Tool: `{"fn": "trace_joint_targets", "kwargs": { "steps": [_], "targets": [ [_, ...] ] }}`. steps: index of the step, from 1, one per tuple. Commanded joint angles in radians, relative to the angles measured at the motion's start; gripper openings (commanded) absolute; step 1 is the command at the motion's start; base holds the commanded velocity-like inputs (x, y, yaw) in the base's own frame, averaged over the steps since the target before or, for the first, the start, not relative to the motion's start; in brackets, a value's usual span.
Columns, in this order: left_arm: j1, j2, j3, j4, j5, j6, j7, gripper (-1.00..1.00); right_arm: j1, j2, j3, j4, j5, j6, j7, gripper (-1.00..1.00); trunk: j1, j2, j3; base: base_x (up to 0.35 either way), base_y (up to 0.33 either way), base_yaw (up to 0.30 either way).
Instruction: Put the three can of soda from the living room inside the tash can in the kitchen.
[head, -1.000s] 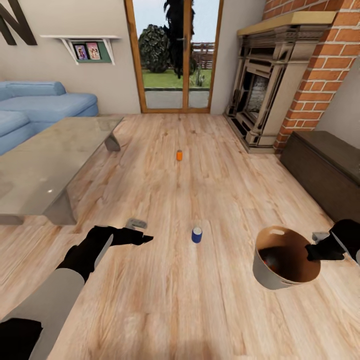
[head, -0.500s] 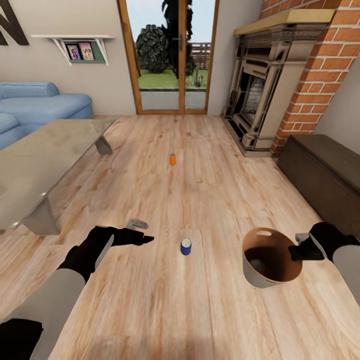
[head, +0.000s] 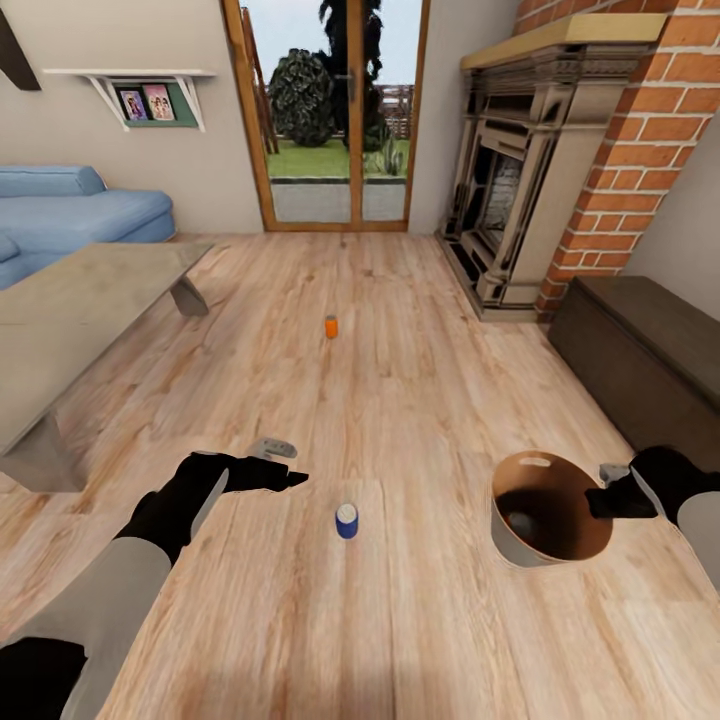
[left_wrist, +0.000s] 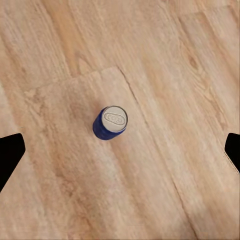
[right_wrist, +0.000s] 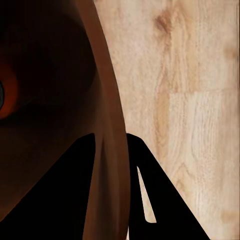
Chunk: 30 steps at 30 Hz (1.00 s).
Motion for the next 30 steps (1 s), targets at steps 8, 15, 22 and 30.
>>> {"fn": "trace_joint_targets", "kwargs": {
  "steps": [8, 15, 22, 30],
  "targets": [
    [0.0, 0.0, 0.0, 0.0, 0.0, 0.0, 0.0, 1.0, -0.001, -0.014, -0.038, 0.0, -0.019, 0.003, 0.006, -1.0, 0.0, 0.0, 0.0, 0.251, -0.237, 0.0],
    [0.0, 0.0, 0.0, 0.0, 0.0, 0.0, 0.0, 1.0, 0.0, -0.01, -0.039, -0.001, -0.019, 0.003, 0.006, -1.0, 0.0, 0.0, 0.0, 0.251, -0.237, 0.0],
    [0.0, -0.003, 0.0, 0.0, 0.0, 0.0, 0.0, 1.0, 0.001, -0.007, -0.039, -0.002, -0.019, 0.003, 0.004, -1.0, 0.0, 0.0, 0.0, 0.251, -0.237, 0.087],
    [0.0, -0.006, 0.001, 0.0, -0.001, 0.0, 0.0, 1.0, 0.0, -0.008, -0.039, -0.001, -0.02, 0.003, 0.006, -1.0, 0.0, 0.0, 0.0, 0.156, -0.104, 0.008]
  ]
}}
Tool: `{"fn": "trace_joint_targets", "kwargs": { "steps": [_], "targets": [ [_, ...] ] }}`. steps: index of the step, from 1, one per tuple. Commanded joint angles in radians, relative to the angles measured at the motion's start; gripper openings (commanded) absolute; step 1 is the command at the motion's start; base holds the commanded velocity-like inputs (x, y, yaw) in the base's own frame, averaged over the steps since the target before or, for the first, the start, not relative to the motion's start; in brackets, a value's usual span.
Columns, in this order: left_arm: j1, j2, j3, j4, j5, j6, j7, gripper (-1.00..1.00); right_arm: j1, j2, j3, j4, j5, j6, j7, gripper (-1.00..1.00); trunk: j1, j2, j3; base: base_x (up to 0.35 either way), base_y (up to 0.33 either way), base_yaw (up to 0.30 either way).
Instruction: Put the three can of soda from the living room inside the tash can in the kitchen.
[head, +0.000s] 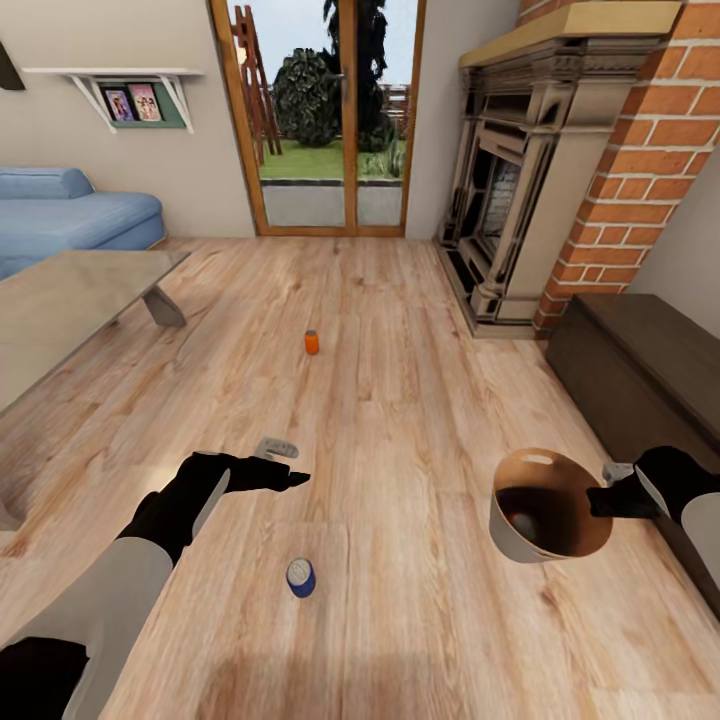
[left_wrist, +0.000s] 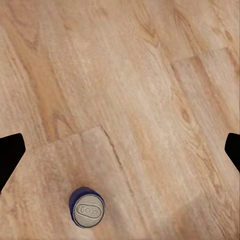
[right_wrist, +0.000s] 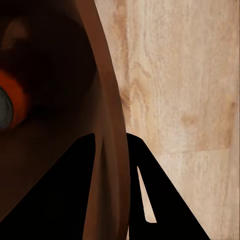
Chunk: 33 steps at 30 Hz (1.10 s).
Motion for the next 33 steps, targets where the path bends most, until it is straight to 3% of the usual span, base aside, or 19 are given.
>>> {"fn": "trace_joint_targets", "kwargs": {
  "steps": [1, 16, 19, 22, 26, 33],
  "targets": [
    [0.0, 0.0, 0.0, 0.0, 0.0, 0.0, 0.0, 1.0, 0.0, 0.0, -0.006, 0.0, -0.01, 0.002, 0.001, -1.0, 0.0, 0.0, 0.0, 0.085, -0.005, 0.0],
    [0.0, 0.008, 0.006, 0.0, 0.0, 0.0, 0.001, 1.0, 0.0, -0.002, -0.007, -0.001, -0.01, 0.001, 0.002, -1.0, 0.0, 0.0, 0.0, 0.046, -0.001, 0.0],
    [0.0, 0.011, 0.027, 0.001, -0.002, 0.001, 0.002, 1.0, 0.0, -0.001, -0.006, -0.001, -0.01, 0.001, 0.002, -1.0, 0.0, 0.0, 0.0, 0.004, 0.0, 0.0],
    [0.0, 0.013, 0.073, 0.001, -0.008, 0.002, 0.019, 1.0, 0.0, 0.0, -0.006, -0.001, -0.011, 0.001, 0.003, -1.0, 0.0, 0.0, 0.0, 0.001, 0.0, 0.0],
    [0.0, 0.015, 0.107, 0.002, -0.01, 0.004, 0.136, 1.0, 0.0, 0.0, -0.006, 0.0, -0.011, 0.001, 0.004, -1.0, 0.0, 0.0, 0.0, 0.0, 0.0, 0.0],
    [0.034, 0.016, 0.119, 0.002, -0.011, 0.026, 0.27, 1.0, 0.0, 0.004, -0.004, 0.0, -0.011, 0.001, 0.006, -1.0, 0.0, 0.0, 0.0, 0.0, 0.0, 0.0]
  ]
}}
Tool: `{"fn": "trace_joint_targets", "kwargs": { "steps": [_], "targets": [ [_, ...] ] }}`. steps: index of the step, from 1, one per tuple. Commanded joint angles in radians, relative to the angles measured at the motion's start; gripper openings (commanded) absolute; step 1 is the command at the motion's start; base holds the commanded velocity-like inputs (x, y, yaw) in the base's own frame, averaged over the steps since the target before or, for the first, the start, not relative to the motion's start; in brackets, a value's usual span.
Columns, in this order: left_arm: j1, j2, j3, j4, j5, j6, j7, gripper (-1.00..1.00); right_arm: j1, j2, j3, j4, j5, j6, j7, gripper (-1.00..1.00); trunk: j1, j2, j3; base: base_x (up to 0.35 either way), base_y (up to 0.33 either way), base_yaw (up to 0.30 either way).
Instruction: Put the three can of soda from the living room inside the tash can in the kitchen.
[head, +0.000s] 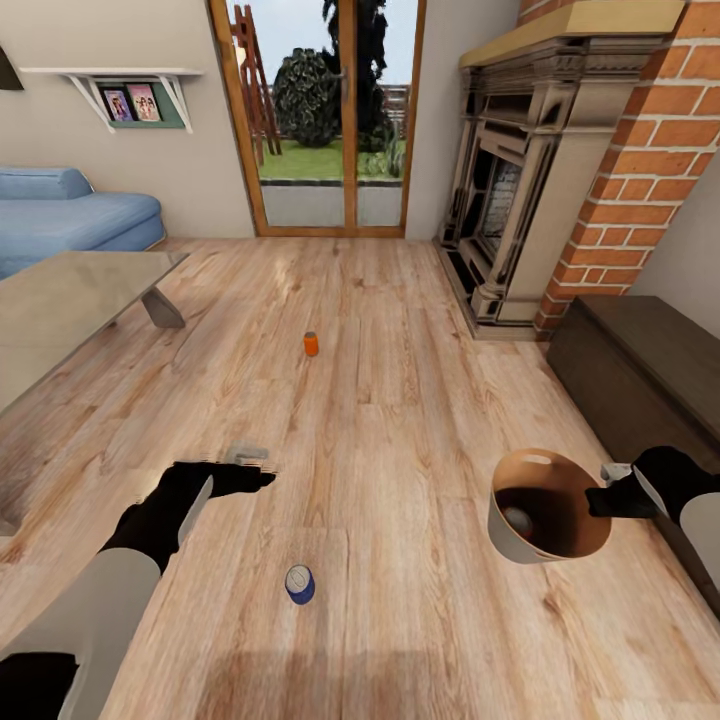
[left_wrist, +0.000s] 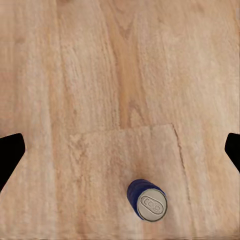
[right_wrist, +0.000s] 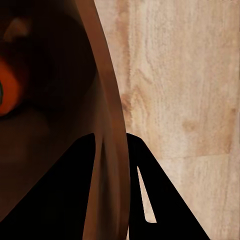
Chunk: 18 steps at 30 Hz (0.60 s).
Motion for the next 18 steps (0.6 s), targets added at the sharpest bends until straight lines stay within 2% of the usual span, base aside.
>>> {"fn": "trace_joint_targets", "kwargs": {
  "steps": [1, 2, 6, 13, 18],
  "targets": [
    [0.004, 0.0, 0.001, 0.0, 0.002, 0.014, 0.03, 1.0, -0.001, 0.001, -0.009, 0.0, -0.014, 0.003, 0.002, -1.0, 0.0, 0.0, 0.0, 0.0, 0.0, 0.0],
    [0.007, 0.0, 0.001, 0.0, 0.005, 0.033, 0.073, 1.0, 0.0, 0.002, -0.009, 0.0, -0.014, 0.003, 0.002, -1.0, 0.0, 0.0, 0.0, 0.0, 0.0, 0.0],
    [0.01, -0.001, 0.0, 0.002, 0.005, 0.062, 0.123, 1.0, 0.001, 0.002, -0.009, 0.0, -0.014, 0.003, 0.003, -1.0, 0.0, 0.0, 0.0, 0.0, 0.0, 0.0],
    [0.052, 0.0, 0.001, -0.001, 0.011, 0.069, 0.134, 1.0, 0.003, 0.004, -0.008, 0.001, -0.014, 0.003, 0.005, -1.0, 0.0, 0.0, 0.0, 0.024, -0.015, 0.0],
    [0.07, 0.0, 0.001, -0.011, 0.012, 0.067, 0.135, 1.0, 0.004, 0.005, -0.007, 0.002, -0.013, 0.003, 0.005, -1.0, 0.0, 0.0, 0.003, 0.137, -0.149, -0.077]
  ]
}}
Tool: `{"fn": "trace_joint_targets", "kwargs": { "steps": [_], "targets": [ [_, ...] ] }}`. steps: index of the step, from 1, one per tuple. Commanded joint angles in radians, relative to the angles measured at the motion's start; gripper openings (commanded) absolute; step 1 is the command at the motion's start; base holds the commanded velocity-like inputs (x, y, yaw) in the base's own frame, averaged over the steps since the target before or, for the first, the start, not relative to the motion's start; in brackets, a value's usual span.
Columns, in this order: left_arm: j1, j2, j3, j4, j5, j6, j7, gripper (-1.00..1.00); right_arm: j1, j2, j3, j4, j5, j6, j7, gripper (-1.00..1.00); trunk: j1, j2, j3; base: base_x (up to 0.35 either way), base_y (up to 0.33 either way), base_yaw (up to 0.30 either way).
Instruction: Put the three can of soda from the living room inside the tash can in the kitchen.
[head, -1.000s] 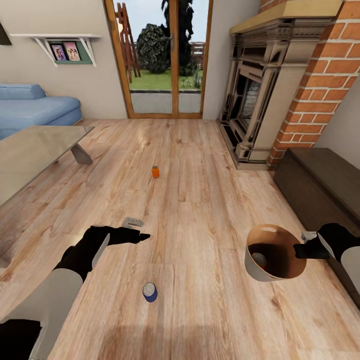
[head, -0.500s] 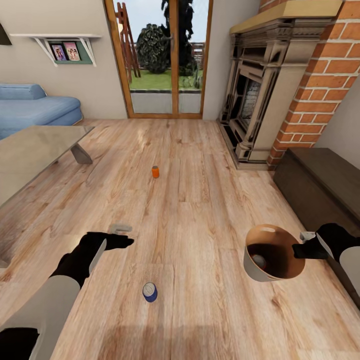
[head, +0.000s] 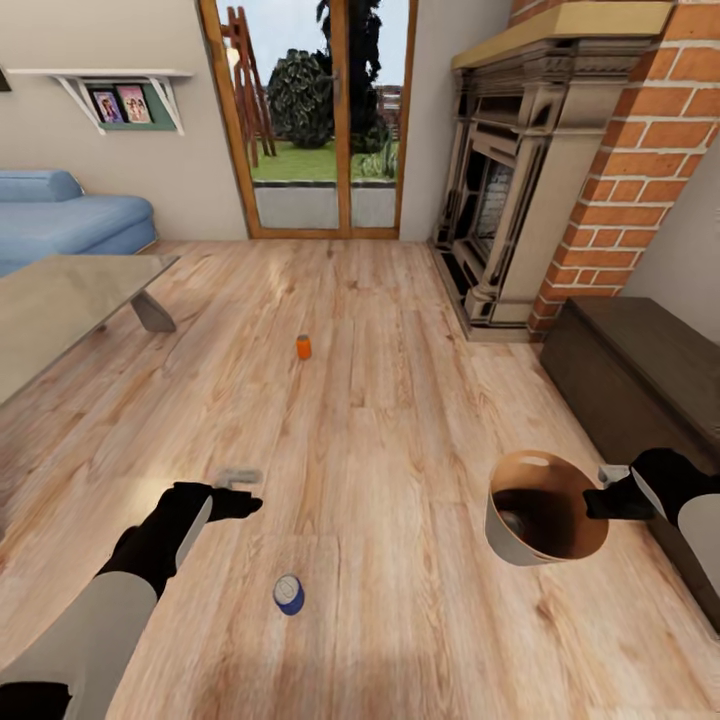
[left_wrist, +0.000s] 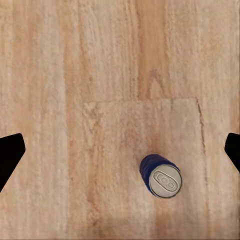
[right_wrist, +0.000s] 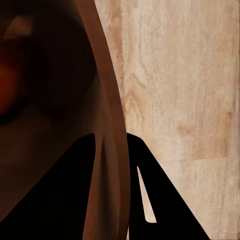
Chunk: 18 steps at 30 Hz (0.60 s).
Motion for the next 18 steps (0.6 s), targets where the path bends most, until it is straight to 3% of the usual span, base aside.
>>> {"fn": "trace_joint_targets", "kwargs": {
  "steps": [1, 10, 18],
  "targets": [
    [0.003, 0.0, 0.0, -0.002, 0.0, 0.0, 0.0, 1.0, 0.0, 0.0, -0.005, 0.0, -0.008, 0.002, 0.001, -1.0, 0.0, 0.0, 0.001, 0.184, -0.211, -0.141],
    [0.007, -0.001, 0.002, -0.005, 0.001, -0.001, 0.001, 1.0, 0.004, 0.01, -0.003, 0.001, -0.006, 0.002, 0.001, -1.0, 0.0, 0.0, 0.009, 0.206, -0.237, -0.135],
    [0.007, -0.001, 0.002, -0.004, 0.001, 0.0, 0.0, 1.0, 0.018, 0.027, 0.001, -0.001, -0.003, 0.001, -0.003, -1.0, 0.0, 0.0, 0.011, 0.148, -0.166, -0.028]
  ]
}}
